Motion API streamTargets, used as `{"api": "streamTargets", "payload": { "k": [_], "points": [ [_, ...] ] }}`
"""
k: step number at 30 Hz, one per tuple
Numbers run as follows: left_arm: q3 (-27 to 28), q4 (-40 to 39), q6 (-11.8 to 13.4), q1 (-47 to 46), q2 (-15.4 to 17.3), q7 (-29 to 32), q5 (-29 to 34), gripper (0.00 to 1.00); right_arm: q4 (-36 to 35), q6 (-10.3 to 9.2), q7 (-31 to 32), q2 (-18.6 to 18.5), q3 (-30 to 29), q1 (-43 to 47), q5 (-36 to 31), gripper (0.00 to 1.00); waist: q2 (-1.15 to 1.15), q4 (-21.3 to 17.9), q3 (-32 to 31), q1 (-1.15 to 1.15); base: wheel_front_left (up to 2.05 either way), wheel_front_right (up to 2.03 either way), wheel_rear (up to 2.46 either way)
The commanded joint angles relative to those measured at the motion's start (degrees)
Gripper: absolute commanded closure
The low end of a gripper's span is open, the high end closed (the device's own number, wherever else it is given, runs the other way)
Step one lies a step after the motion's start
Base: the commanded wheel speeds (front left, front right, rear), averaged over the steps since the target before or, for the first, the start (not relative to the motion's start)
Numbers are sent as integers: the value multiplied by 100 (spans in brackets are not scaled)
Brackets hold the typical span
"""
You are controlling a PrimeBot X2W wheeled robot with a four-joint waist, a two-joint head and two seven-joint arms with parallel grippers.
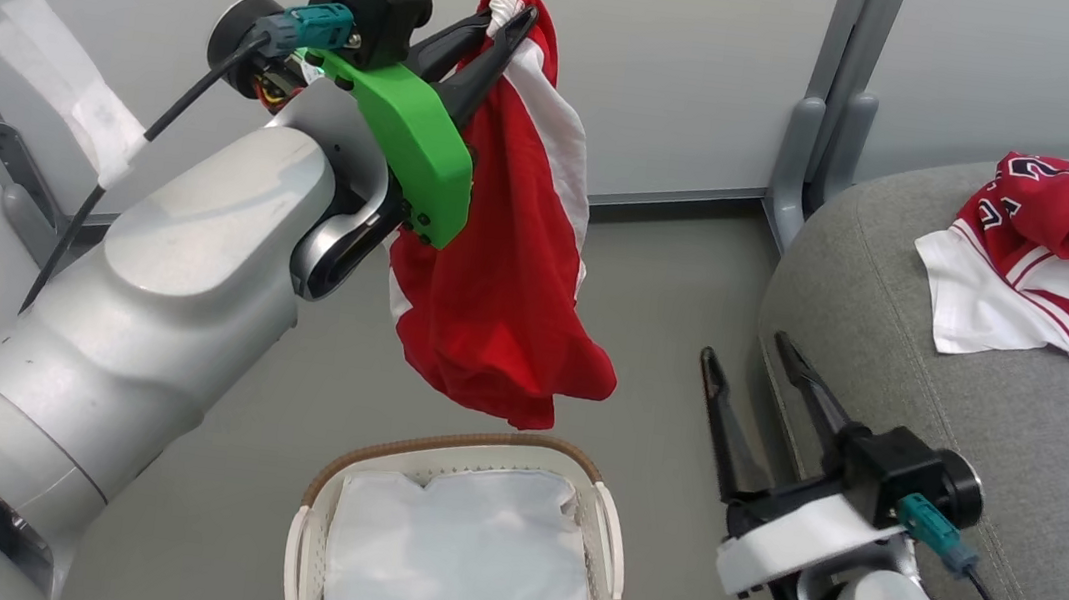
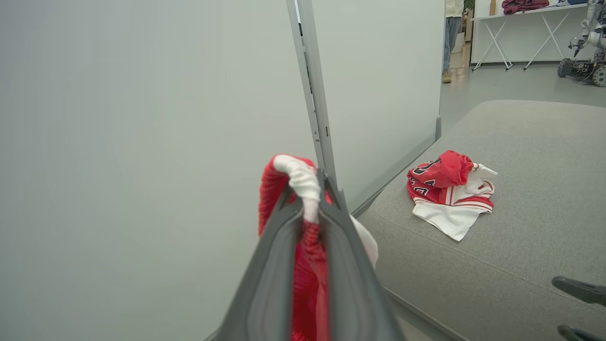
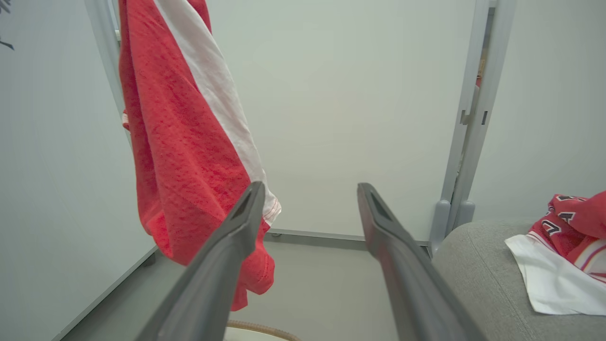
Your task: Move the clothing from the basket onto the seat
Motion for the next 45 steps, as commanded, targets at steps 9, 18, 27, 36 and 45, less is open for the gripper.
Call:
{"api": "streamTargets", "payload": {
  "k": [9, 18, 27, 36, 45],
  "points": [
    [-17, -107, 55, -180, -149, 36, -59, 100, 585, -6, -11, -22, 1200, -1001, 41, 0, 0, 192, -30, 1, 0, 0, 0],
    [-114, -299, 91, -211, -354, 84, -47, 100, 1663, -6, -11, -19, 1437, -1855, -45, 0, 0, 464, -66, 1, 0, 0, 0],
    [-194, -521, 91, -111, -417, 154, -80, 100, 2614, -6, -11, -18, 1878, -2441, 219, 60, 0, 671, -94, 1, 0, 0, 0],
    [-217, -617, 202, 112, -205, 135, -106, 100, 2753, -6, -11, -20, 1938, -2662, 438, 100, 0, 717, -106, 1, 0, 0, 0],
    [-203, -521, 363, 450, 25, -133, -73, 0, 2584, -6, -11, -19, 1566, -2583, 295, 100, 0, 564, -115, 1, 0, 0, 0]
  ]
}}
